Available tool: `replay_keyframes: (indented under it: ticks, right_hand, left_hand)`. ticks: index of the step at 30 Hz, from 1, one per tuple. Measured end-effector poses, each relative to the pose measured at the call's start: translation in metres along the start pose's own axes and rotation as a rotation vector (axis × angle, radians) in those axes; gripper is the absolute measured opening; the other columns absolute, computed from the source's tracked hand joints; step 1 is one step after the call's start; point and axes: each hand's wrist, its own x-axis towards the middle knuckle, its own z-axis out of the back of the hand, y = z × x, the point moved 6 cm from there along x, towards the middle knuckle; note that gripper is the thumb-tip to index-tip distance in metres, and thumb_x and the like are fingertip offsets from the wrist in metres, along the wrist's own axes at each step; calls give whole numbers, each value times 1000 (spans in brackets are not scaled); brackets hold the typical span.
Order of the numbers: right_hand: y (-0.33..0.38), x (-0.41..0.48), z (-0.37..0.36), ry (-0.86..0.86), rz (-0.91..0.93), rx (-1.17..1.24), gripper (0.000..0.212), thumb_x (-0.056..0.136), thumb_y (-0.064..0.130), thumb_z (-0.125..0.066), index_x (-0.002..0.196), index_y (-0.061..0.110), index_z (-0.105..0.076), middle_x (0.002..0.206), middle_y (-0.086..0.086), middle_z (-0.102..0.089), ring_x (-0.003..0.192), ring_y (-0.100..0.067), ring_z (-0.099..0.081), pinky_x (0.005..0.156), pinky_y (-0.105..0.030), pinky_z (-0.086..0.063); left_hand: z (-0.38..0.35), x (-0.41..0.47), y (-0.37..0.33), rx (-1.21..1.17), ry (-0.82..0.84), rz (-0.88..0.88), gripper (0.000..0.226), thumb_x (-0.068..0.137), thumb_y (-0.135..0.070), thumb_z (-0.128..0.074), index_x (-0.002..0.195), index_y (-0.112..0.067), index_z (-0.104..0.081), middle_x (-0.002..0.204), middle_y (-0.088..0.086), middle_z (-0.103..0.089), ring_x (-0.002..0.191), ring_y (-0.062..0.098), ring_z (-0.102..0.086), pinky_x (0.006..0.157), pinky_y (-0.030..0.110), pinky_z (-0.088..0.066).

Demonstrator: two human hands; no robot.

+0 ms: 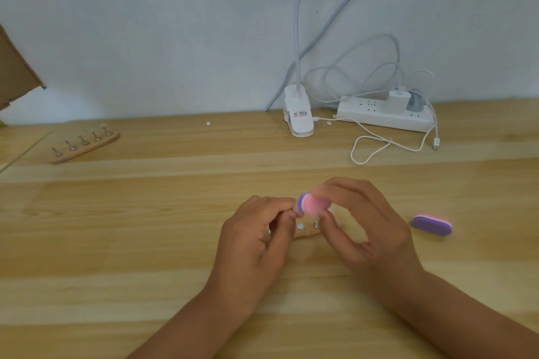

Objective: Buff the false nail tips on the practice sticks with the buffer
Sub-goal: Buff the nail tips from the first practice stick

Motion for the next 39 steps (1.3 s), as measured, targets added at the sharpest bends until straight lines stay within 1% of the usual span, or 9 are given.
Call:
replay_keyframes:
  ticks: [3, 7, 11, 14, 18, 23, 27, 31, 39]
  right_hand:
    - [6, -2, -3, 29, 56, 17, 21, 90, 1, -62, 109, 2, -72, 110, -5, -65, 102, -16, -63, 94, -22, -48]
    - [-1, 1, 1, 13, -8, 16, 25, 90, 4, -61, 113, 7, -69, 111, -1, -61, 103, -13, -62, 95, -17, -45]
    - [7, -3, -5, 47, 67, 44, 23, 92, 2, -62, 113, 6, -70, 110, -7, -66, 103, -15, -63, 95, -21, -47]
    - [-4, 0, 0, 13, -23, 20, 23, 90, 5, -61, 112, 4, -71, 109, -6, -65, 101, -14, -63, 93, -20, -48]
    - [3, -3, -4, 48, 33, 29, 22, 91, 3, -62, 111, 3, -71, 110, -5, -65, 103, -14, -63, 95, -19, -46]
    - [-20, 4, 5, 4, -178, -2, 21, 90, 9, -63, 110, 9, -71, 105, -1, -65, 102, -8, -60, 95, -17, -43]
    - [0, -2, -5, 50, 0, 38, 23, 90, 7, -63, 112, 3, -71, 109, -6, -66, 102, -12, -63, 95, -18, -46]
    - [-11, 3, 2, -2, -72, 38, 22, 90, 7, -66, 111, 4, -71, 107, -6, -67, 99, -13, -63, 93, -18, -48]
    - [-10, 2, 3, -26, -36, 6, 22, 90, 8, -64, 111, 4, -72, 107, -6, -66, 98, -15, -64, 93, -18, -47]
  left_hand:
    - [1, 1, -3, 1, -6, -19, 20, 89, -26, -56, 94, -19, -74, 77, -13, -67, 69, 4, -53, 65, 11, -36]
    - [2, 1, 0, 28, -26, -6, 14, 87, -16, -62, 91, -20, -74, 71, -15, -65, 67, 4, -52, 65, 11, -36]
    - [2, 2, -1, 15, -18, -5, 20, 87, -28, -58, 91, -19, -75, 75, -13, -67, 68, 5, -53, 64, 10, -36]
    - [2, 1, 2, 34, -28, 10, 12, 87, -18, -63, 89, -20, -74, 69, -14, -63, 67, 4, -51, 64, 12, -36]
    - [1, 2, -1, 7, -18, 3, 21, 87, -29, -56, 91, -21, -75, 72, -14, -66, 68, 3, -52, 64, 11, -37]
    - [3, 3, 3, 22, -40, 20, 12, 87, -22, -62, 86, -20, -74, 67, -14, -62, 66, 6, -52, 64, 10, -35]
    - [5, 3, 1, 28, -56, 5, 18, 83, -25, -57, 85, -20, -75, 66, -17, -58, 67, 4, -51, 63, 12, -37]
    - [7, 4, 0, 55, -70, 1, 19, 83, -25, -55, 80, -18, -72, 66, -16, -56, 68, 4, -48, 65, 13, -35]
    - [7, 4, 0, 94, -69, -15, 15, 85, -22, -60, 82, -17, -73, 67, -12, -60, 68, 5, -48, 64, 14, -38]
